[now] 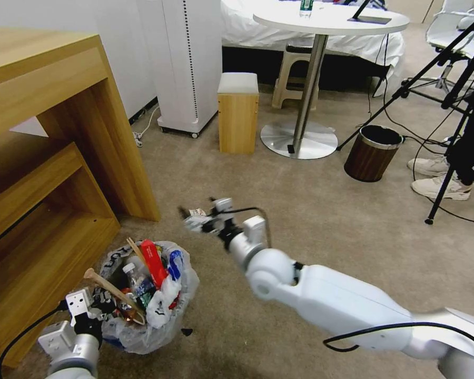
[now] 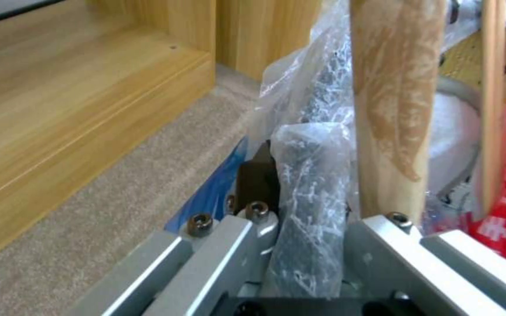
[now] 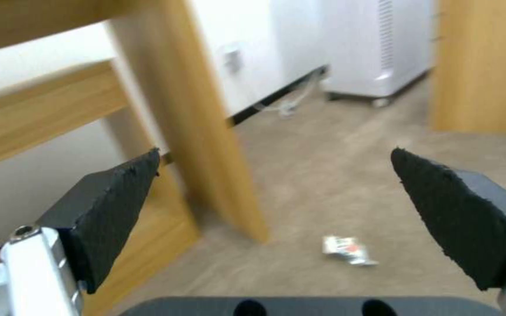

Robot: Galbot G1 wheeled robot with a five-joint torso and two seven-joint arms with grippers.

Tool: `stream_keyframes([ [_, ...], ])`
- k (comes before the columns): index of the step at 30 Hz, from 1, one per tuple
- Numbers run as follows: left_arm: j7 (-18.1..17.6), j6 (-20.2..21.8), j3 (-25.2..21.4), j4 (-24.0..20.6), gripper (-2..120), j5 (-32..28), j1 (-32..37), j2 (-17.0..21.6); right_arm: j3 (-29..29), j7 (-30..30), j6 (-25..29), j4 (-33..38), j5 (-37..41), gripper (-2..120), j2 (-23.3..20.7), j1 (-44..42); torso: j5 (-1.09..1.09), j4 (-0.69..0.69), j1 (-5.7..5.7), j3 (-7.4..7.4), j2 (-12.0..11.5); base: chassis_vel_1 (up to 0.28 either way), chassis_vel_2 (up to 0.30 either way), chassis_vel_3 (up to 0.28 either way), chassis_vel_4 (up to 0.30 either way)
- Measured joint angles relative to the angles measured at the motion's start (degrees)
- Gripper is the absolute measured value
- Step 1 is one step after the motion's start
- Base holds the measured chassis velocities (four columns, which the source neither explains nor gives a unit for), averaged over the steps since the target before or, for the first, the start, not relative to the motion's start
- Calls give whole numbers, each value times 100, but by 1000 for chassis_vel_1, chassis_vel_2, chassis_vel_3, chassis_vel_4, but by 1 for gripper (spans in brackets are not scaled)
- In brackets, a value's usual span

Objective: Pick up the trash bin and place the garbage on the floor into it.

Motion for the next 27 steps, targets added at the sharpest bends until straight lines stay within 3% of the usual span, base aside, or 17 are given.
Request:
stream_keyframes([
  [1,-84,206,-24,-121,1,-246,53,207,413,-6,-91,97,0,100,-264,-195,1,1,0,0,0,0,0,0,0],
  [3,-115,285,-30,-176,1,-337,82,295,535,-21,-108,136,-2,100,-360,-266,0,0,0,0,0,0,0,0,0],
  [5,-294,612,-72,-397,1,-754,192,675,875,-93,-163,283,-61,100,-660,-516,0,0,0,0,0,0,0,0,0],
  [7,-351,694,-84,-448,1,-862,232,784,940,-103,-169,306,-75,100,-705,-576,0,0,0,0,0,0,0,0,0],
  [11,-787,1161,-175,-708,1,-1746,526,1590,1427,-207,-181,455,-241,100,-979,-1054,1,2,0,0,0,0,0,0,0],
  [15,-1038,1369,-271,-832,1,-2284,610,2033,1808,-260,-158,570,-375,100,-1126,-1464,1,1,0,0,0,0,0,0,0],
  [19,-1179,1503,-286,-943,1,-2687,566,2237,2203,-274,-121,699,-512,100,-1228,-1896,-1,1,0,0,0,0,0,0,0],
  [27,-1230,1526,-282,-990,1,-2853,474,2358,3098,-151,-103,921,-863,100,-1397,-2684,1,0,0,0,0,0,0,0,0],
])
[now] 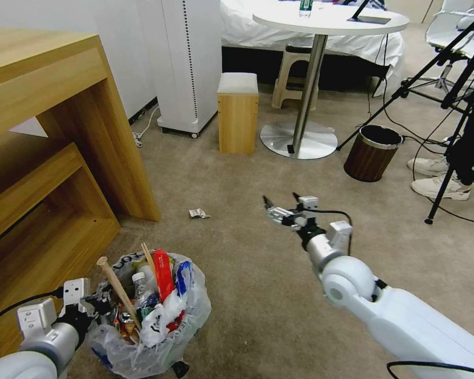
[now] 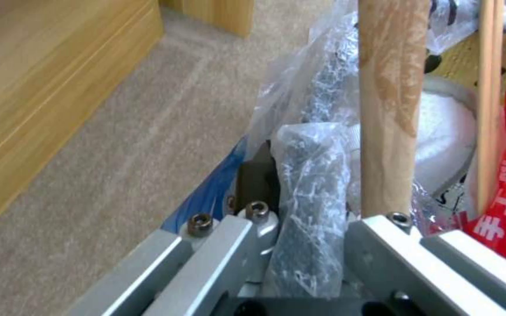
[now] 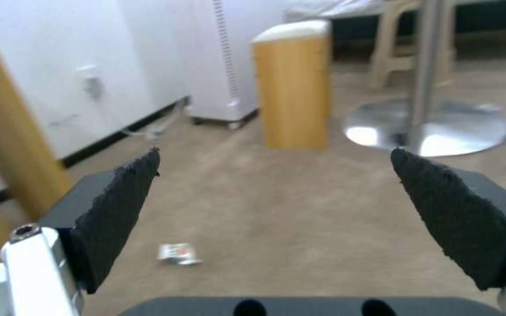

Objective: Pick up the trash bin and place the garbage on the floor into it.

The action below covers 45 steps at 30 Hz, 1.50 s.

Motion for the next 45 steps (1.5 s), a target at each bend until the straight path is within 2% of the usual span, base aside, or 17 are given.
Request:
stream_keyframes([
  [4,39,-3,19,-3,1,8,-13,4,247,130,-78,61,-161,100,-54,-212,-2,-1,0,0,0,0,0,0,0],
  [7,160,-61,82,41,1,189,-55,-85,825,563,-430,102,-624,100,-128,-697,-1,2,0,0,0,0,0,0,0],
  [8,160,-61,82,41,1,189,-55,-85,825,563,-430,102,-624,100,-128,-697,-1,2,0,0,0,0,0,0,0],
  [11,252,-104,146,69,1,383,-116,-190,1442,856,-652,59,-1025,100,-218,-1216,-1,-2,0,0,0,0,0,0,0],
  [14,290,-137,146,90,1,456,-137,-222,1552,878,-515,-20,-1123,100,-200,-1333,-1,0,0,0,0,0,0,0,0],
  [26,371,-187,17,283,1,603,-253,-243,1654,740,-98,-207,-1173,100,5,-1448,-2,1,0,1,0,0,0,0,0],
  [45,421,-296,29,386,1,797,-245,-315,1612,669,-18,-295,-1264,100,124,-1449,-2,0,0,1,0,0,0,0,0],
])
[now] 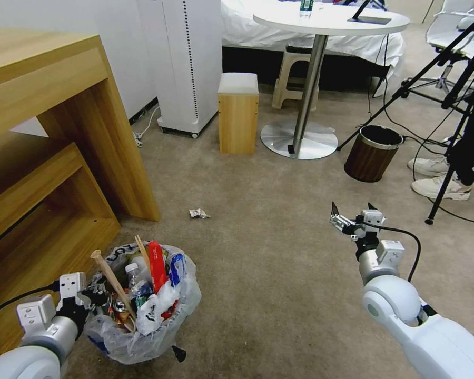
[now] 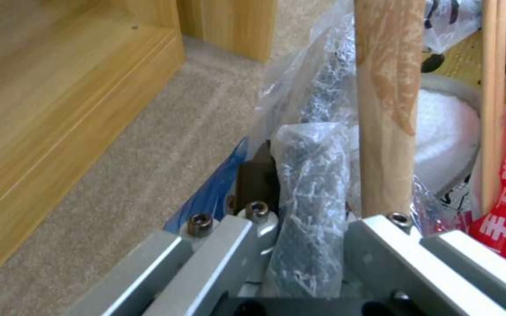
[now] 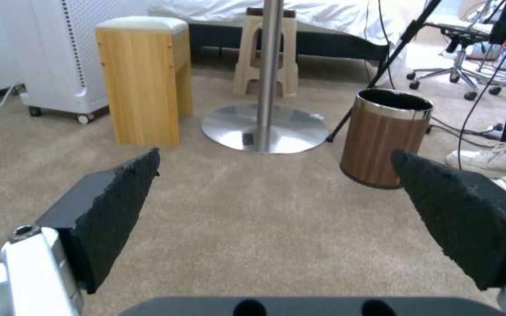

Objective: Pick up the trash bin and place the garbage on the floor into it.

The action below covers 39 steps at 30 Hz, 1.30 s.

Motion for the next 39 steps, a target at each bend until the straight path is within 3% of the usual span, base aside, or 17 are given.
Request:
stream_keyframes([
  [20,13,-92,-13,-97,1,73,88,-37,137,-121,2,117,-134,100,-10,-192,0,0,0,0,0,-44,44,44,-42],
  [39,10,-123,-25,47,1,100,14,-43,-156,-167,90,-90,-160,100,17,159,0,0,0,0,0,-87,87,80,-88],
])
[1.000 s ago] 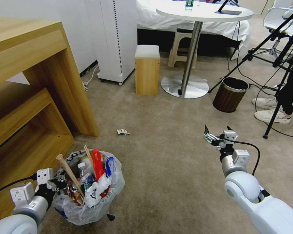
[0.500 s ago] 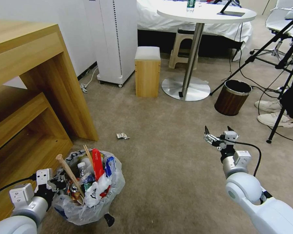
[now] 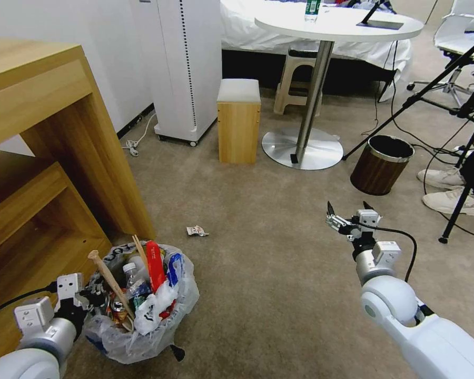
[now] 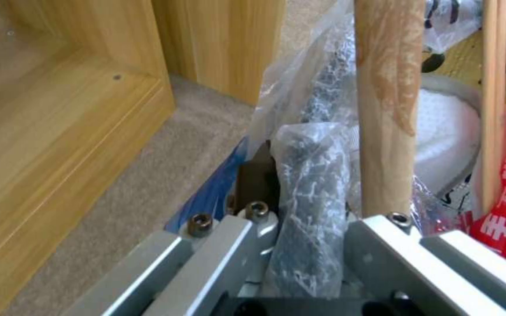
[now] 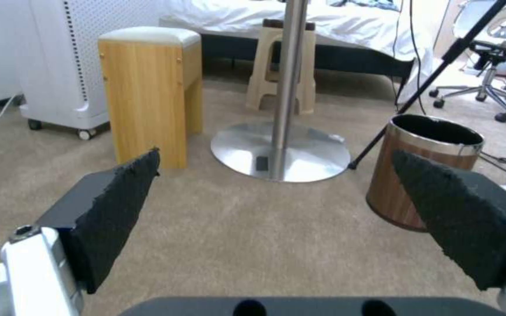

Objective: Pick up the trash bin and place the garbage on the floor into it.

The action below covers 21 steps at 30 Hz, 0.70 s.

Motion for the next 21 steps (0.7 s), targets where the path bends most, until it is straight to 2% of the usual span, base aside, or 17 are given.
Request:
stream_keyframes([
  [10,-5,-8,0,65,1,-23,-51,10,-88,-16,99,-84,-45,100,54,55,0,0,0,0,0,-84,93,85,-97],
  [21,-80,-5,6,138,1,-111,-99,-2,-41,-39,178,-96,-74,100,43,-10,0,0,0,0,0,-25,17,24,-17],
])
